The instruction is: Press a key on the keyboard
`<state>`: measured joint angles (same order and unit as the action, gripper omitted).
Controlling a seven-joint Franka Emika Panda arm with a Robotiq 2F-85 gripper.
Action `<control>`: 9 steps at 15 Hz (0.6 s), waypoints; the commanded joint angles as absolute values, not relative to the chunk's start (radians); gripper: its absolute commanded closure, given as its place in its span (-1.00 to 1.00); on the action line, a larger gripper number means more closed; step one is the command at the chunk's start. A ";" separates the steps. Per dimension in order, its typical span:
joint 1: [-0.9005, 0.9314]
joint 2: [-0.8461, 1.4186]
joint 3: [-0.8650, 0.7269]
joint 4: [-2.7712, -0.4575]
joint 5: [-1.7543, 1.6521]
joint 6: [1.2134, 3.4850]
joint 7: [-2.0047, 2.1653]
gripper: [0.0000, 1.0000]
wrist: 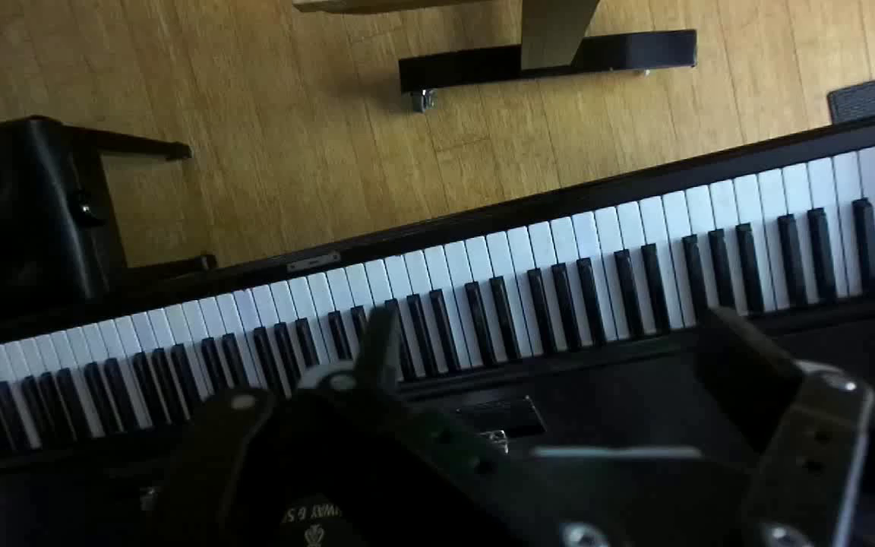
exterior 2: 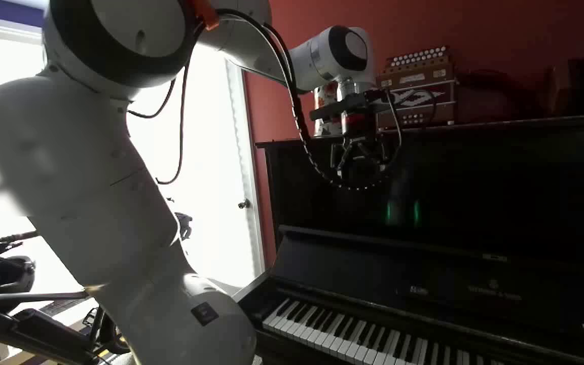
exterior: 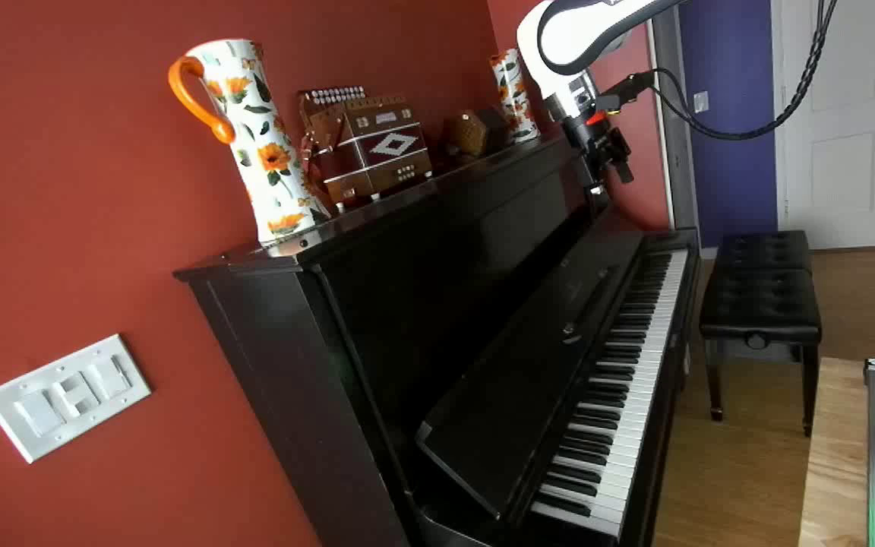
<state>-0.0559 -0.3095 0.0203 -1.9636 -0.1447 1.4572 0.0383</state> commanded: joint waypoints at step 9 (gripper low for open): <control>-0.051 -0.238 -0.022 -2.049 -0.143 1.570 0.001 -1.00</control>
